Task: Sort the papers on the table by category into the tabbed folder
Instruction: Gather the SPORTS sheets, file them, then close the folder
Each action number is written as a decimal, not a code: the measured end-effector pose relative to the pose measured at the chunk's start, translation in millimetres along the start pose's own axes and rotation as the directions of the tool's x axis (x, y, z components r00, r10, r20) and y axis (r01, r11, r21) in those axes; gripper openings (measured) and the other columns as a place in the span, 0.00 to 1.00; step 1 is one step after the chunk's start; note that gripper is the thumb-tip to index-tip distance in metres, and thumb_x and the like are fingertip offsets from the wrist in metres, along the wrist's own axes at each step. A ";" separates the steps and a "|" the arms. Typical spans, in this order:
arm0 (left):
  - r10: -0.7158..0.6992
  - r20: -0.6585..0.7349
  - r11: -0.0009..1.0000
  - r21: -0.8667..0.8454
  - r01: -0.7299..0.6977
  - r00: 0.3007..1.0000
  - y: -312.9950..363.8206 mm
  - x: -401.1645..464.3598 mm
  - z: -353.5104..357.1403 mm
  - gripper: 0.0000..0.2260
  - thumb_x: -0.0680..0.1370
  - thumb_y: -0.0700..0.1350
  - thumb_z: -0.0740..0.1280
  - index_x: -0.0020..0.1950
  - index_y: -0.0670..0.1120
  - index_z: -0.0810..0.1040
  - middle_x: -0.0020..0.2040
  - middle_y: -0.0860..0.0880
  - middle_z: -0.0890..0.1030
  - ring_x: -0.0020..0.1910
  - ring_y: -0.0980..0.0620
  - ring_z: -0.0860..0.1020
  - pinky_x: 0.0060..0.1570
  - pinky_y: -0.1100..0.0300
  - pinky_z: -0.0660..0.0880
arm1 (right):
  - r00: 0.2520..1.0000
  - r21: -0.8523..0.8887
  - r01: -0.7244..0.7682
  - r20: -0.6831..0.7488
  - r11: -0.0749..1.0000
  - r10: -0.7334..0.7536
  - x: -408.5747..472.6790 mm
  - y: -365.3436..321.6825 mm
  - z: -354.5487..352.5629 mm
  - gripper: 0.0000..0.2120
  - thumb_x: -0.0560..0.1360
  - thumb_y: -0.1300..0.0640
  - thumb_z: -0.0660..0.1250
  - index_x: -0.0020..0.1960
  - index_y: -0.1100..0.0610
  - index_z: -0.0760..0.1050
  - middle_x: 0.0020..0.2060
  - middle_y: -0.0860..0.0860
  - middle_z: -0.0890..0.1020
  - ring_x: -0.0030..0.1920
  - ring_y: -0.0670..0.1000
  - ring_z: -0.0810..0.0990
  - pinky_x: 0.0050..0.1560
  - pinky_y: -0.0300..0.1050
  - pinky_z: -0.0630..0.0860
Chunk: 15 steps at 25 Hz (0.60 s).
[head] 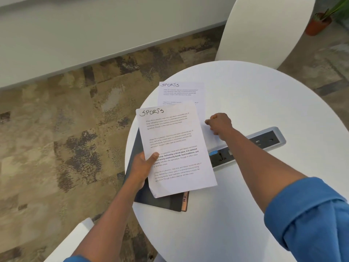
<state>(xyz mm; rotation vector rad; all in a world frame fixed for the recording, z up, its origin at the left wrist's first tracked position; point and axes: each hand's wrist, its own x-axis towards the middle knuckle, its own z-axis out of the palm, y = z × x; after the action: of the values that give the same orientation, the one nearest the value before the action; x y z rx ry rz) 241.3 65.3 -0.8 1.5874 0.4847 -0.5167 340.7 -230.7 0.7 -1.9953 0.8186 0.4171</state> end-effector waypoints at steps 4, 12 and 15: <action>-0.039 0.007 0.999 -0.036 0.039 0.999 -3.3 11.6 -18.3 0.07 0.78 0.43 0.70 0.57 0.49 0.81 0.49 0.52 0.86 0.47 0.52 0.86 0.43 0.58 0.82 | 0.985 -0.121 -0.056 -0.168 0.991 0.035 10.2 -22.3 31.9 0.08 0.69 0.61 0.68 0.42 0.57 0.68 0.35 0.53 0.71 0.37 0.56 0.72 0.33 0.41 0.69; -0.094 0.022 0.993 -0.074 0.095 0.995 -14.6 25.1 -34.5 0.09 0.78 0.43 0.71 0.58 0.49 0.81 0.53 0.49 0.86 0.51 0.48 0.85 0.53 0.48 0.81 | 0.949 -0.166 -0.182 -0.287 0.969 0.129 20.2 -34.0 58.6 0.20 0.71 0.62 0.68 0.61 0.59 0.68 0.56 0.56 0.78 0.57 0.61 0.79 0.57 0.55 0.76; -0.093 0.024 0.993 -0.076 0.095 0.995 -15.6 25.3 -33.9 0.08 0.78 0.42 0.71 0.56 0.50 0.81 0.54 0.49 0.86 0.52 0.48 0.85 0.53 0.49 0.81 | 0.967 -0.190 -0.110 -0.249 0.976 0.060 17.5 -25.9 53.2 0.04 0.70 0.64 0.64 0.43 0.57 0.71 0.43 0.54 0.78 0.46 0.60 0.79 0.44 0.48 0.77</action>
<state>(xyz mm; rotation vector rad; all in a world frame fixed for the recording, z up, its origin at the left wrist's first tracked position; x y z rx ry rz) 253.9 100.4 -26.2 1.4894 0.5597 -0.5783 372.8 -182.8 -21.3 -2.2360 1.0529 0.3200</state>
